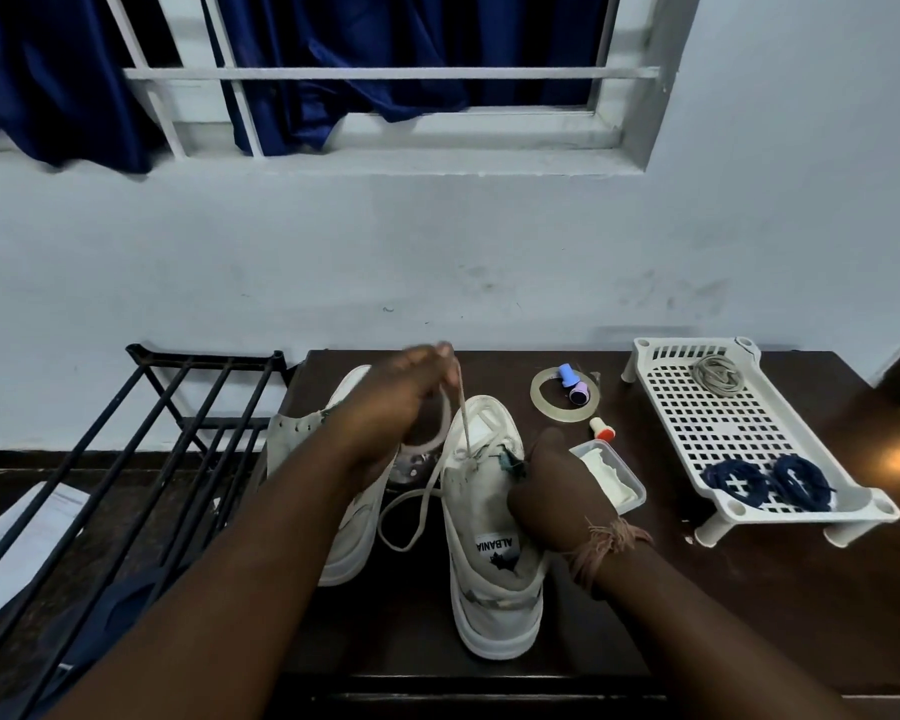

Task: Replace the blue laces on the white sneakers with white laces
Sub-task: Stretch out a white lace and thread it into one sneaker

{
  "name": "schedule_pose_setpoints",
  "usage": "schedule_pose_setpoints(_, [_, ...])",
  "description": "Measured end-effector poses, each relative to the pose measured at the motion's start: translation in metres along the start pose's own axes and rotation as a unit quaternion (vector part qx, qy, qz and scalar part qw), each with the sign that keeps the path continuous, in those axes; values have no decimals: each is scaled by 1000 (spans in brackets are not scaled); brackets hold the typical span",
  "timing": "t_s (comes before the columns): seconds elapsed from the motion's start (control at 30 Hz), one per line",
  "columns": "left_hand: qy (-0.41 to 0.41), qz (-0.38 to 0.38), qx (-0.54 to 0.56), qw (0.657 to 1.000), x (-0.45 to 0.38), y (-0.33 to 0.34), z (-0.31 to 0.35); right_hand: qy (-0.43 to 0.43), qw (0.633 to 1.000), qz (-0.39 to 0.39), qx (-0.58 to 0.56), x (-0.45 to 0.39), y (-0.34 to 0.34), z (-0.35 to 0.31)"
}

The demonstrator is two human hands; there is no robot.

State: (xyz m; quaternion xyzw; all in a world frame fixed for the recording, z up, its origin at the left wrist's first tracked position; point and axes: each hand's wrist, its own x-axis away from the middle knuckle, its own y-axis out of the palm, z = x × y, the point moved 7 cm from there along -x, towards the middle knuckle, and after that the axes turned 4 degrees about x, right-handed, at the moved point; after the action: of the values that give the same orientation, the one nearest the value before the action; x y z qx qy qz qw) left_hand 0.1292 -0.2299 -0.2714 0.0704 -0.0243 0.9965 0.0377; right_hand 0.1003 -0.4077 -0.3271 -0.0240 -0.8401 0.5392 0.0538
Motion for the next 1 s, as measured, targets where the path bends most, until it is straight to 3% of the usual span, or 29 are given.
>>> schedule_pose_setpoints(0.07, [15,-9,257,966,-1,-1,11,-2,1000,-3,-4,1,0,-1])
schedule_pose_setpoints(0.1, [4,-18,343,939,-2,-2,11,1,1000,-1,-6,0,1,-1])
schedule_pose_setpoints(0.13, [-18,-14,361,932,-2,-4,7,3,1000,2,-4,-1,2,0])
schedule_pose_setpoints(0.17, [-49,10,296,954,-2,-8,-1,5,1000,5,0,-2,2,1])
schedule_pose_setpoints(0.2, [-80,34,154,984,-2,-14,-12,3,1000,6,8,-2,3,1])
schedule_pose_setpoints(0.23, [-109,52,-29,992,1,-18,-21,3,1000,5,14,-3,4,1])
schedule_pose_setpoints(0.3, [-131,39,-324,936,4,-19,-37,5,1000,0,5,-5,7,2])
schedule_pose_setpoints(0.37, [-147,-15,-439,886,1,-10,-55,5,1000,-3,-13,-6,10,2])
schedule_pose_setpoints(0.47, [-170,-47,-449,876,-7,-4,-65,2,1000,-6,-7,-6,11,2])
schedule_pose_setpoints(0.53, [-133,-29,-319,938,-11,1,-56,2,1000,-9,-13,-6,13,3])
schedule_pose_setpoints(0.6, [-124,39,-41,991,-8,1,-47,5,1000,-11,-23,-7,16,4])
schedule_pose_setpoints(0.67, [-131,60,202,969,-9,3,-42,6,1000,-12,-26,-8,17,4])
schedule_pose_setpoints(0.73, [-144,40,320,936,-9,7,-38,7,1000,-10,-26,-8,14,5])
schedule_pose_setpoints(0.77, [-149,43,275,949,-9,3,-39,7,1000,-8,-29,-8,12,5])
schedule_pose_setpoints(0.83, [-130,85,22,988,-9,-11,-44,11,999,-7,-35,-7,10,5])
schedule_pose_setpoints(0.9, [-86,109,-122,983,-10,-17,-47,20,999,-4,-33,-6,8,5])
schedule_pose_setpoints(1.0, [-78,66,-262,960,-13,-7,-58,30,999,0,-36,-6,8,5])
